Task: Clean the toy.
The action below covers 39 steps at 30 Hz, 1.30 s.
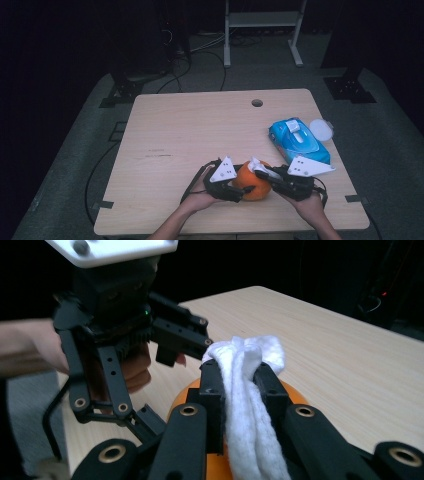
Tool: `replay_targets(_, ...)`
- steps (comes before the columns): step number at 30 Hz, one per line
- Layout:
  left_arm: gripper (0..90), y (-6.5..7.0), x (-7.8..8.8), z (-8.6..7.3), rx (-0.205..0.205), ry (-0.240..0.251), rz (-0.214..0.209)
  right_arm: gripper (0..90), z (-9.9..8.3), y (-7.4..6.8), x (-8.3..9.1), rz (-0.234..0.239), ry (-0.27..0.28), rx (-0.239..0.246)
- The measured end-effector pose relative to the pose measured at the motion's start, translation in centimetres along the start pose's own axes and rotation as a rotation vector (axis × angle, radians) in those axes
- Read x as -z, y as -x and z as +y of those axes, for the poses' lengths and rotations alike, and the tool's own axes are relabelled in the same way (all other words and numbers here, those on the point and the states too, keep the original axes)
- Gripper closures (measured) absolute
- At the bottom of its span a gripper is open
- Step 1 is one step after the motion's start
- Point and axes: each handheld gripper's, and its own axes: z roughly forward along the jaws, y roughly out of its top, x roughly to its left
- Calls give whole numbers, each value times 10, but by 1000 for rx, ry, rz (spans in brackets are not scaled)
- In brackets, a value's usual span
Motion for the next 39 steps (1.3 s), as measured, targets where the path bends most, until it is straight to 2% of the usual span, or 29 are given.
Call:
replay_targets(2, 328, 1, 4, 1, -8, -1, 7, 772, 1, -4, -3, -30, -13, 45)
replay_targets(3, 336, -1, 6, 1, -11, -5, 6, 772, 0, -2, -3, -47, -20, 44)
replay_targets(5, 342, -2, 8, 1, -5, -1, 4, 773, -5, 7, 0, -77, -28, 17)
replay_targets(7, 340, -1, 6, 1, -4, -7, 4, 773, -10, 16, 3, -86, -34, -36)
replay_targets(9, 326, 1, 3, 1, -3, -13, 16, 773, -10, 14, 3, -76, -36, -43)
replay_targets(13, 298, 3, -2, -1, 8, -16, 12, 772, -2, -7, -4, -7, -34, 19)
replay_targets(15, 298, 1, 0, -2, 10, -20, 0, 772, 1, -13, -9, -28, -59, 74)
replay_targets(16, 297, -1, 1, -4, 19, -16, -10, 772, 0, -13, -10, -38, -64, 73)
replay_targets(18, 291, -5, 1, -7, 35, -10, -34, 773, -4, -3, -8, -74, -63, 59)
replay_targets(20, 264, -7, 1, -8, 43, 4, -49, 772, -9, 10, -4, -90, -69, -2)
replay_targets(21, 247, -7, 1, -8, 50, 14, -57, 772, -11, 14, -2, -91, -72, -17)
replay_targets(26, 169, -12, -6, -15, 88, 38, -65, 772, -13, 13, -1, -80, -65, -24)
replay_targets(28, 172, -12, -7, -18, 89, 49, -60, 771, -11, 9, -2, -56, -55, -23)
replay_targets(29, 209, -12, -6, -18, 85, 49, -53, 771, -10, 6, -3, -36, -45, -26)
replay_targets(31, 297, -16, -2, -17, 107, 44, -72, 769, -7, 1, -4, -27, -51, -5)
replay_targets(32, 317, -20, 1, -17, 136, 51, -76, 769, -6, 1, -3, -30, -53, 0)
replay_targets(33, 328, -24, 3, -18, 155, 58, -72, 770, -5, 1, -2, -34, -53, -1)
replay_targets(35, 335, -33, 7, -21, 231, 80, -42, 771, -6, 2, 0, -36, -57, -7)
replay_targets(36, 336, -35, 7, -23, 255, 85, -29, 771, -8, 2, 0, -36, -64, -6)
replay_targets(38, 336, -36, 6, -24, 275, 91, -29, 771, -9, 0, -3, -27, -81, 6)
replay_targets(39, 335, -34, 6, -23, 253, 88, -26, 771, -9, -2, -6, -34, -88, 26)
